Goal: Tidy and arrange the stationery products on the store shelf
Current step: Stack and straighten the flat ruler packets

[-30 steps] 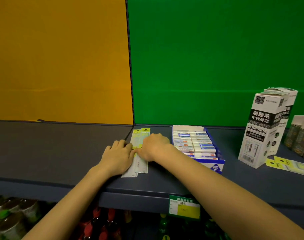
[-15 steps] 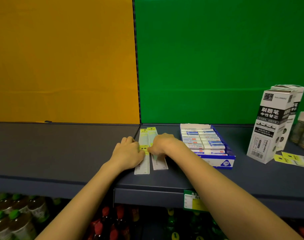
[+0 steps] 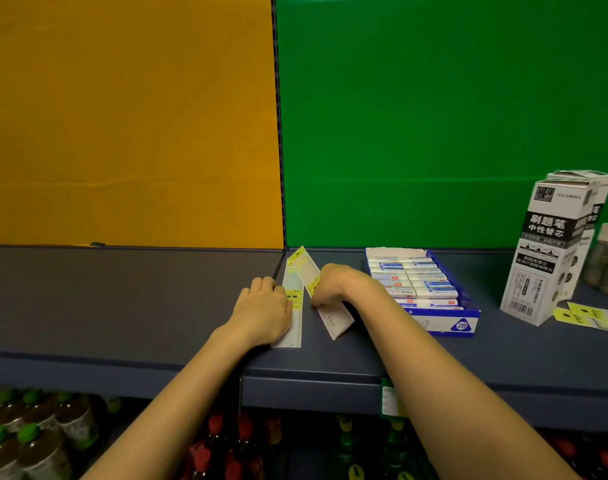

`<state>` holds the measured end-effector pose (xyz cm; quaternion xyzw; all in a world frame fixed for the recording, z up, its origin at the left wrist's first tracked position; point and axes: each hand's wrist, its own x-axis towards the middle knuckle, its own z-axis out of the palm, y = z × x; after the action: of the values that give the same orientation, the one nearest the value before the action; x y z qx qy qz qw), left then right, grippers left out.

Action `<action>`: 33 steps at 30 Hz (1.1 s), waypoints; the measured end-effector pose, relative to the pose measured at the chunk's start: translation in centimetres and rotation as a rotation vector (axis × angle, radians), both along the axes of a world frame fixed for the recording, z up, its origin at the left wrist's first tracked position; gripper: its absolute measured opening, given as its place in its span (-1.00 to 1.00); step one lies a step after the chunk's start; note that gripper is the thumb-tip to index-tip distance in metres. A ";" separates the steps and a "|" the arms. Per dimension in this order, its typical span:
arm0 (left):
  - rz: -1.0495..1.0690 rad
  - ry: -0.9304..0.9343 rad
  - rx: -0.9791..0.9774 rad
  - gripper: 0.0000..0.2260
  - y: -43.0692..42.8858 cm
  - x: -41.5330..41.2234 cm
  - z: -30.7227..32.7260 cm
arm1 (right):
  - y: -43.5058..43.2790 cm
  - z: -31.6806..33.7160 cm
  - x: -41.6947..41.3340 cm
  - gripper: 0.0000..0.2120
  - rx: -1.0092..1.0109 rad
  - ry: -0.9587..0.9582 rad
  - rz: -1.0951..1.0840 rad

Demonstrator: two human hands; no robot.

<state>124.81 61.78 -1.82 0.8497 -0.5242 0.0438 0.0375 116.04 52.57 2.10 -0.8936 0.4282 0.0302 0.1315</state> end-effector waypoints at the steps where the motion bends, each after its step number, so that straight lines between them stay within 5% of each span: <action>1: 0.007 0.001 -0.010 -0.63 -0.1 0.0 0.1 | 0.0 0.0 0.1 -0.61 -0.005 0.006 0.004; 7: 0.127 0.110 -0.052 -0.38 -1.1 -0.4 0.8 | 0.5 0.1 -0.9 -0.62 -0.121 -0.115 0.001; 12: 0.142 0.442 -0.074 -0.55 -2.0 0.8 2.0 | 0.5 1.2 -4.0 -0.69 -0.137 -0.343 0.041; 18: 0.145 0.603 -0.018 -0.40 -1.6 0.7 3.3 | 1.1 1.5 -7.1 -0.67 -0.108 -0.476 0.007; 24: -0.045 0.551 0.000 -0.76 -1.0 0.5 3.0 | 1.6 1.0 -9.3 -0.73 -0.006 -0.662 0.003; 27: -0.150 0.557 -0.221 -0.80 -0.4 0.3 2.8 | 1.8 0.8 -11.2 -0.79 0.013 -0.752 0.025; 33: -0.333 0.932 -0.706 -0.92 0.9 -2.8 5.5 | 2.7 1.6 -17.0 -0.78 -0.065 -0.874 0.082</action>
<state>121.97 62.69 3.64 0.6221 -0.5323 -0.1682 0.5490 99.09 55.30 3.73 -0.8423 0.2973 -0.3590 0.2706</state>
